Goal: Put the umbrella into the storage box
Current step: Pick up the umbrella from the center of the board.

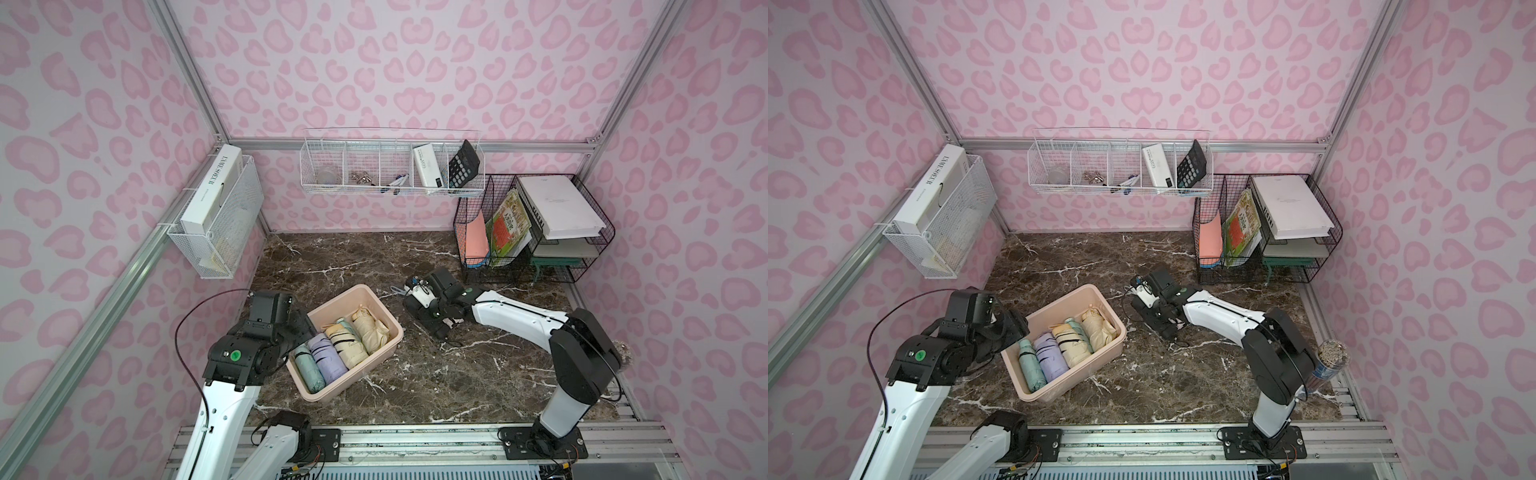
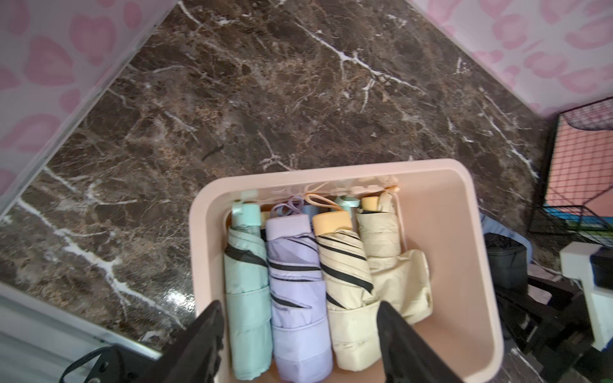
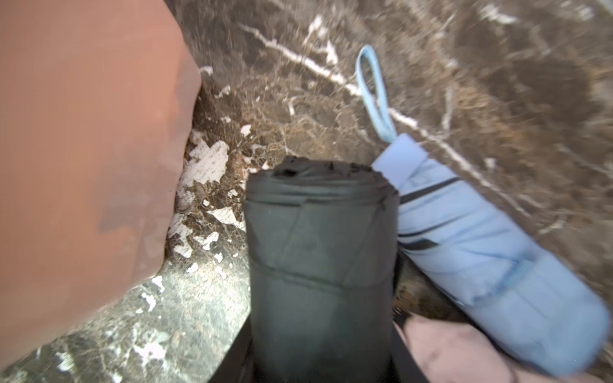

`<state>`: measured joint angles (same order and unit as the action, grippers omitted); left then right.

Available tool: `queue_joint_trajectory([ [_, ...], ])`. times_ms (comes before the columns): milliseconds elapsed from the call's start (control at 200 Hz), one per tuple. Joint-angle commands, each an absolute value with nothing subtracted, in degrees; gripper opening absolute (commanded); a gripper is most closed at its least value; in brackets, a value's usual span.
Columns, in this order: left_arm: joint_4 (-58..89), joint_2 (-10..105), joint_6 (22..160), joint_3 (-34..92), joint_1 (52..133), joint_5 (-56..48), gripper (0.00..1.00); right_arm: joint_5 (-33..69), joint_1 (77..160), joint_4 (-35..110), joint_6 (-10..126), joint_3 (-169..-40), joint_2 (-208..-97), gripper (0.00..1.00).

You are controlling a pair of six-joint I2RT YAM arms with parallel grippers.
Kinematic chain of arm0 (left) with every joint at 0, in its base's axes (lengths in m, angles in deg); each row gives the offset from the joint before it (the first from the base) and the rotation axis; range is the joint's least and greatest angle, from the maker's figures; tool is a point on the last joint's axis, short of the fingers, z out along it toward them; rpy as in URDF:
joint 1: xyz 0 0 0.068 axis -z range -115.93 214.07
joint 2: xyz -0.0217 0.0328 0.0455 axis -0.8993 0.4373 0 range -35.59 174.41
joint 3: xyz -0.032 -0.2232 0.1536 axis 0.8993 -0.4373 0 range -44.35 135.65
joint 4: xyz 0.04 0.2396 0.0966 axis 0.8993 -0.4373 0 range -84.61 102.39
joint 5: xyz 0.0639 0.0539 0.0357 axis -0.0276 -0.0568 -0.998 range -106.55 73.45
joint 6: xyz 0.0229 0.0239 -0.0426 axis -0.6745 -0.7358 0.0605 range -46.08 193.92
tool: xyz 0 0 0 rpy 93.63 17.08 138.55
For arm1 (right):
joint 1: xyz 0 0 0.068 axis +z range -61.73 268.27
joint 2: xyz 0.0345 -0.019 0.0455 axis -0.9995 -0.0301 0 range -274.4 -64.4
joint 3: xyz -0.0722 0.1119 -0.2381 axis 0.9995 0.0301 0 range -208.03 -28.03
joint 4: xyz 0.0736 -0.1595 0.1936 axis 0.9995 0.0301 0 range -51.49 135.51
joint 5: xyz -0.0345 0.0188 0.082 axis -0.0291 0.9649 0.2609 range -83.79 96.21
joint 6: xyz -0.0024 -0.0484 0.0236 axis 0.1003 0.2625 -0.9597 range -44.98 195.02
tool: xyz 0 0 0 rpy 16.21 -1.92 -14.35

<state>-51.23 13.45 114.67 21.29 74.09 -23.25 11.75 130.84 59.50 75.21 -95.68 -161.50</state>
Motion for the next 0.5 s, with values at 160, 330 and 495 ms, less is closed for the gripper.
queue_joint_trajectory([
  [160,-39.89,19.17,113.08,23.76,75.05,-4.8,0.84,12.88,129.93,55.9,77.81,-94.44,-151.52,0.24],
  [330,-29.66,22.45,115.52,22.12,80.63,5.21,0.87,20.82,130.37,55.85,84.14,-96.2,-148.8,0.24],
  [495,-22.97,25.8,118.22,19.63,86.55,10.35,0.9,25.73,132.12,57.14,89.5,-99.31,-148.42,0.24],
])
